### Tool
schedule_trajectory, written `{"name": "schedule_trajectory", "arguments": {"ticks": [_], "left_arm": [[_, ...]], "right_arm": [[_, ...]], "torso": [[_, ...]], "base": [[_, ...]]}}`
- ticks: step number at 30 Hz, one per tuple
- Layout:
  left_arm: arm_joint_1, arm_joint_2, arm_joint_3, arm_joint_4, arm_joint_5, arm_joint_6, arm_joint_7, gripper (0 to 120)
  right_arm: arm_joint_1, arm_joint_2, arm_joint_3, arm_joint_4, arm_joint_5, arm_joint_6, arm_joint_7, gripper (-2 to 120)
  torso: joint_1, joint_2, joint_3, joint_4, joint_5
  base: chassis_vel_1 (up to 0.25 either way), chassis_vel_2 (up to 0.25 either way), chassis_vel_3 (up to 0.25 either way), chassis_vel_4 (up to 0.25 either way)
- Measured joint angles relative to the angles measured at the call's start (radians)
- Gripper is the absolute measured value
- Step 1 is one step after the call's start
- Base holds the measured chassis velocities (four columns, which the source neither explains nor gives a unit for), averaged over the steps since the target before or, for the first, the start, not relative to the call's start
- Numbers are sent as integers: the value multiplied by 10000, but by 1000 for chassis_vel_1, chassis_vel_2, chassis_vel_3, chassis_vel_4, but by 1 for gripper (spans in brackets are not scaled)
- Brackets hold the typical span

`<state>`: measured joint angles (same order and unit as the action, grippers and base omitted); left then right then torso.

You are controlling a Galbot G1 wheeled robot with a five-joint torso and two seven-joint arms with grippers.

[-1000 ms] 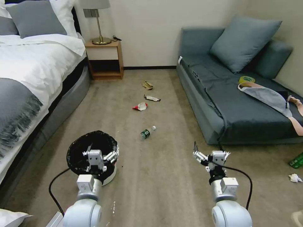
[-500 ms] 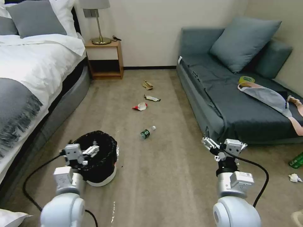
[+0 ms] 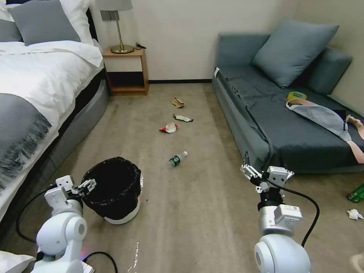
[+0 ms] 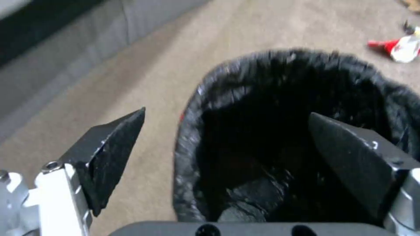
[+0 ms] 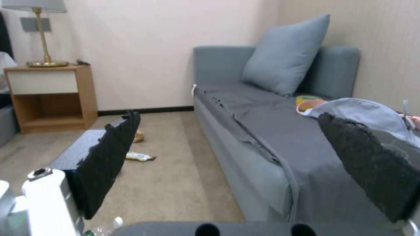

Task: Pick up the trash bin, then pick up the garbage on the floor and place it into the trash bin.

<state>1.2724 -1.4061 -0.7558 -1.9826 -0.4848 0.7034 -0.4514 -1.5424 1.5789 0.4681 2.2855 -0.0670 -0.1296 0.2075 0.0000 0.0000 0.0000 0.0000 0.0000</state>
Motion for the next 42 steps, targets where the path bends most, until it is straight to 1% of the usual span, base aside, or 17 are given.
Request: {"name": "schedule_trajectory", "arguments": {"ticks": [2,3,5,9,12,13,16,26,27,29,30,34,35,38,39,40,42], "left_arm": [[-222,-1,93,339,-193,140,-202,100],[-222,-1,93,339,-193,140,-202,100],[-368,-19,102,698,-215,179,-293,100],[-399,-21,95,1002,-213,180,-312,100],[-519,-5,73,1469,-200,157,-312,100],[-519,-5,73,1469,-200,157,-312,100],[-641,10,20,1852,-200,111,-311,100],[-697,-12,-55,2072,-338,103,-354,97],[-696,-26,-60,2072,-360,110,-354,95],[-663,-40,-72,2050,-365,112,-352,86],[-663,-40,-72,2050,-365,112,-352,86],[-579,-79,-100,2000,-365,120,-320,68],[-579,-79,-100,2000,-365,120,-320,68],[-548,-96,-159,2001,-423,149,-311,54],[-548,-96,-178,2018,-465,164,-311,51],[-548,-96,-178,2018,-465,164,-311,51],[-555,-96,-227,2091,-534,180,-311,42]], "right_arm": [[3,-6,19,-8,3,29,0,100],[3,-6,19,-8,3,29,0,100],[4,-8,46,-33,3,77,3,100],[22,-6,54,-74,0,105,7,100],[63,35,32,-142,-34,133,10,100],[63,35,32,-142,-34,133,10,100],[104,90,1,-211,-78,157,10,100],[148,117,3,-285,-128,218,24,100],[148,119,3,-292,-141,238,31,100],[148,119,3,-305,-158,274,45,100],[148,119,3,-305,-158,274,45,100],[131,119,1,-313,-194,332,62,100],[131,119,1,-313,-194,332,62,100],[113,113,-4,-312,-212,365,63,100],[109,109,-6,-311,-215,372,63,100],[109,109,-6,-311,-215,372,63,100],[98,92,-8,-294,-217,386,63,100]], "torso": [[0,0,0,-1,0],[0,0,0,-1,0],[0,0,0,0,0],[0,0,0,0,0],[0,0,0,0,0],[0,0,0,0,0],[0,0,0,0,-1],[1,-1,0,0,0],[0,0,-1,0,0],[0,0,-1,0,0],[0,0,-1,0,0],[0,0,-1,0,1],[0,0,-1,0,1],[0,0,-1,0,2],[0,0,-1,0,2],[0,0,-1,0,2],[0,0,-2,0,5]], "base": [[0,0,0,0],[0,0,0,0],[0,0,0,0],[0,0,0,0],[0,0,0,0],[0,0,0,0],[0,0,0,0],[0,0,0,0],[0,0,0,0],[0,0,0,0],[0,0,0,0],[0,0,0,0],[0,0,0,0],[0,0,0,0],[0,0,0,0],[0,0,0,0],[0,0,0,0]]}}
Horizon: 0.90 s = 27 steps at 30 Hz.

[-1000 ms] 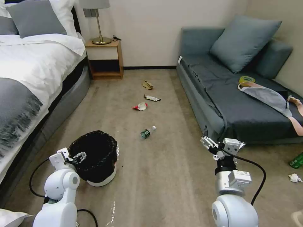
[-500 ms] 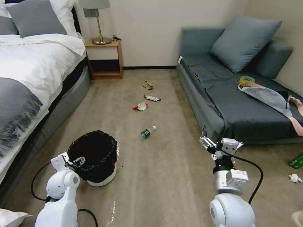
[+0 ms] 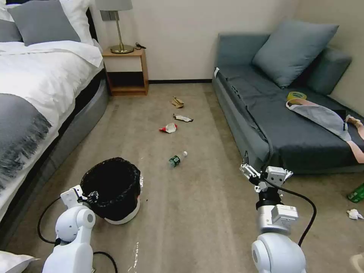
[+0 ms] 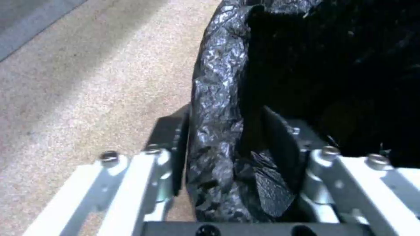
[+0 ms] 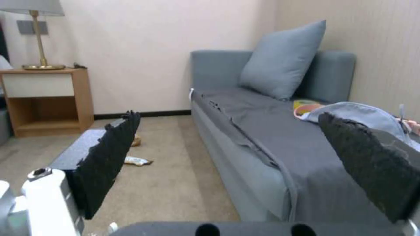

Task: Pick up the trash bin, then pick up the garbage on the floor and place it into the trash bin.

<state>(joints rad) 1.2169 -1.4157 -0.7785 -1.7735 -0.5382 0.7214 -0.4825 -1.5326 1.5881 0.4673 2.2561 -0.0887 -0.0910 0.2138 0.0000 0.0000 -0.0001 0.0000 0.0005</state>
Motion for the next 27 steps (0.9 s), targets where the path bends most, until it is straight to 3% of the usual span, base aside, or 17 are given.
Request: {"name": "schedule_trajectory", "arguments": {"ticks": [10,17,24,27], "left_arm": [[-7,-88,-142,113,-71,-14,51,7],[122,-186,-258,-101,-84,-186,52,7],[377,-233,-442,-1309,6,-315,-14,4],[589,-239,-534,-2308,196,-330,21,4]], "right_arm": [[-43,-83,-4,18,-12,87,11,100],[-43,-183,-14,50,151,193,61,100],[116,-314,-64,82,1234,1202,46,100],[164,-467,-22,227,1773,1498,-58,100]], "torso": [[0,1,-1,0,-1],[0,-1,2,-2,-14],[0,-1,3,0,-10],[0,-1,2,2,-7]], "base": [[0,0,0,0],[0,0,0,0],[0,0,0,0],[0,0,0,0]]}}
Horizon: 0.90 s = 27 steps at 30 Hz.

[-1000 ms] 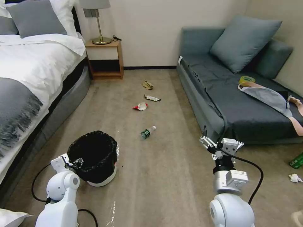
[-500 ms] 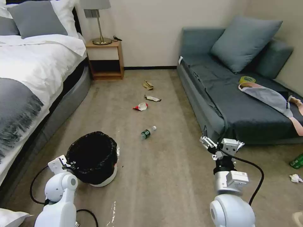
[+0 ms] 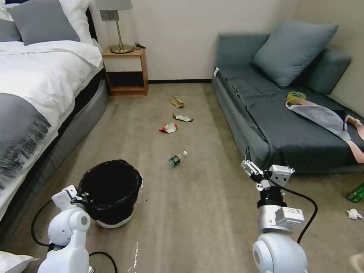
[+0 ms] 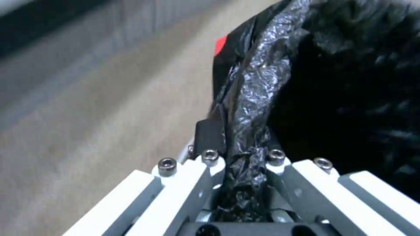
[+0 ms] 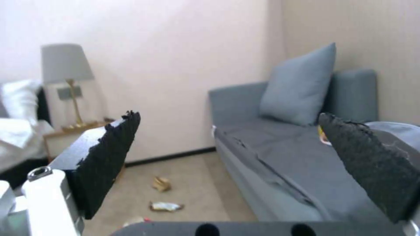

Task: Pick up the trash bin, then pick up the garbage on the floor and place it into the trash bin.

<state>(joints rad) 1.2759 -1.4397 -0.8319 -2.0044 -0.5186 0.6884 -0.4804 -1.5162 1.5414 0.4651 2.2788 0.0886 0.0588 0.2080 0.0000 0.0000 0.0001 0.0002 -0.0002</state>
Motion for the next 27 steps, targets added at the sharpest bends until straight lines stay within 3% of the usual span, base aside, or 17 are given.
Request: {"name": "schedule_trajectory", "arguments": {"ticks": [6,9,18,21,24,27], "left_arm": [[452,-65,-105,-1365,286,164,224,3],[540,-111,-119,-1551,473,165,299,3],[637,-249,-105,-1523,490,131,361,3],[636,-264,-101,-1509,194,135,284,3],[640,-266,-88,-1574,-944,329,-4,3],[641,-247,-137,-1552,-1170,356,-89,3]], "right_arm": [[29,-318,216,229,549,516,-362,100],[33,-436,289,294,704,537,-426,100],[-6,-611,467,348,897,548,-670,100],[-30,-610,478,349,896,548,-700,100],[-57,-584,481,348,874,548,-721,100],[-64,-561,478,348,848,540,-721,100]], "torso": [[0,0,0,-1,2],[0,0,-1,-1,3],[0,0,0,-2,2],[0,0,-1,-2,2],[0,0,-1,-3,2],[0,0,-1,-3,2]], "base": [[0,0,0,0],[0,0,0,0],[0,0,0,0],[0,0,0,0],[0,0,0,0],[0,0,0,0]]}}
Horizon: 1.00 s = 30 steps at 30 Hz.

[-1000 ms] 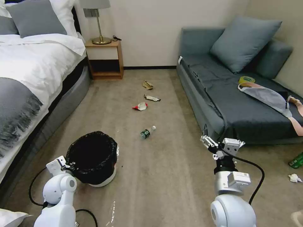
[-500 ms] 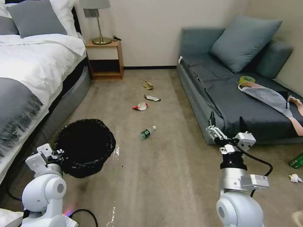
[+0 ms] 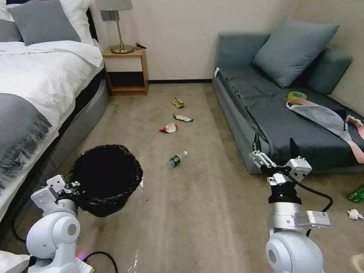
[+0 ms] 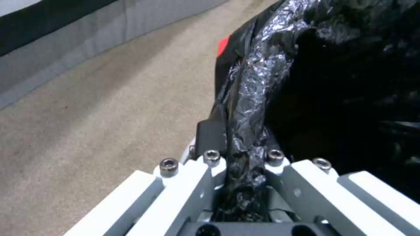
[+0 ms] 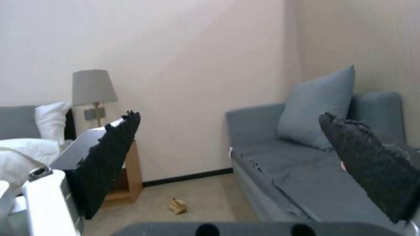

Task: Pick up the trash bin, then pick up the garbage on the floor and place it into the trash bin.

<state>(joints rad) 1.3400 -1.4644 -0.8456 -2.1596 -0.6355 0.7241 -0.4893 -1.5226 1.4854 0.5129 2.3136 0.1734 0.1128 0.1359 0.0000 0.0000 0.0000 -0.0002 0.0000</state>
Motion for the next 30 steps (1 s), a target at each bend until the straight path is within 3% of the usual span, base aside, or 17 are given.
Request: {"name": "schedule_trajectory", "arguments": {"ticks": [18,30], "left_arm": [[12,144,-298,96,-285,71,-6,3],[-74,214,-382,215,-238,23,61,3]], "right_arm": [[13,32,-10,-52,-64,-76,-169,100],[31,128,-42,-170,-176,-70,-229,100]], "torso": [[0,0,0,2,-1],[0,0,0,2,0]], "base": [[0,0,0,0],[-62,75,57,-73]]}}
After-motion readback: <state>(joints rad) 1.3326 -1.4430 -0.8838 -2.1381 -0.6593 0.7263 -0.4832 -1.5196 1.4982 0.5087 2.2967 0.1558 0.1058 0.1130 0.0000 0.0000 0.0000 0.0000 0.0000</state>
